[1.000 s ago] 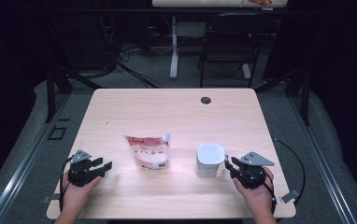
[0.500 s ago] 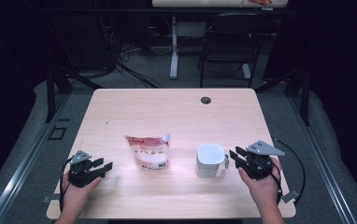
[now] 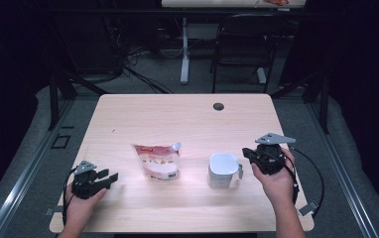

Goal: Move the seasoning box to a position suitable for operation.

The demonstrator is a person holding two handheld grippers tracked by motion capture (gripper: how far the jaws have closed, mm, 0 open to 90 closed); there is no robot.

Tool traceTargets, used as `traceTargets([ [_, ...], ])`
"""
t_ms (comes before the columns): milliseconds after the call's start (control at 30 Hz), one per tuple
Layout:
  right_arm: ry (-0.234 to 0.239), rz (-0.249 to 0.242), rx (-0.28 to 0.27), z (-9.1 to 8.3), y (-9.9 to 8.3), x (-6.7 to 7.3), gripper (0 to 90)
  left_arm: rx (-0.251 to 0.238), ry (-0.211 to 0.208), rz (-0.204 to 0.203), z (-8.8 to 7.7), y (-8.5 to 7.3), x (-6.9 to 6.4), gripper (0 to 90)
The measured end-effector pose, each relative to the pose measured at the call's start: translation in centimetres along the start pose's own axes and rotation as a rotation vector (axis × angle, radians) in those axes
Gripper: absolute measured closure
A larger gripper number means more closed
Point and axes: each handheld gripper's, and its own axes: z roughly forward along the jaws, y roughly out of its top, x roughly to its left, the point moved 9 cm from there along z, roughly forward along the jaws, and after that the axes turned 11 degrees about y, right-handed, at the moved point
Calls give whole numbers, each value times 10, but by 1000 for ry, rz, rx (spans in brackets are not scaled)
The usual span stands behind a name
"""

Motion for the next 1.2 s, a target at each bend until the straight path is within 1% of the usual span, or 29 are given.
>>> traceTargets([
  [33, -2, -9, 7, -1, -1, 0, 900, -7, 8, -6, 0, 0, 1, 516],
  [133, 6, 4, -7, -1, -1, 1, 900, -3, 7, -7, 0, 0, 2, 516],
  [233, 33, 6, 9, -1, -4, 6, 900, -6, 12, -9, 0, 1, 2, 516],
  [300, 42, -8, 27, 1, -5, 10, 900, -2, 11, -3, 0, 0, 1, 516],
  [333, 46, -12, 33, 2, -6, 12, 900, -8, 11, 3, 0, 0, 0, 516],
  [400, 57, -22, 39, 5, -6, 17, 900, -8, 12, 5, 0, 0, 0, 516],
  [433, 57, -35, 49, 5, -7, 19, 900, -9, 11, 4, 0, 0, 0, 516],
  [500, 59, -43, 59, 8, -8, 22, 900, -8, 9, 3, 0, 0, 0, 516],
  [567, 64, -39, 55, 11, -8, 23, 900, -7, 10, 0, -1, 0, 0, 516],
  [667, 67, -43, 74, 14, -10, 23, 900, -4, 9, 4, -1, -1, 0, 515],
  [767, 65, -36, 72, 17, -12, 23, 900, -5, 7, 8, -1, -1, -1, 515],
  [833, 63, -43, 86, 18, -13, 21, 900, 2, 8, 11, -1, -1, -1, 515],
  [900, 64, -37, 83, 18, -13, 21, 900, 3, 8, 10, -1, -1, -1, 515],
  [933, 70, -29, 77, 19, -14, 21, 900, -5, 7, 8, -1, -1, -1, 515],
  [1100, 78, -27, 75, 18, -14, 20, 900, -5, 7, 5, -1, -1, 0, 515],
  [1200, 70, -22, 77, 17, -15, 18, 900, -3, 7, 8, -2, -1, 0, 515],
])
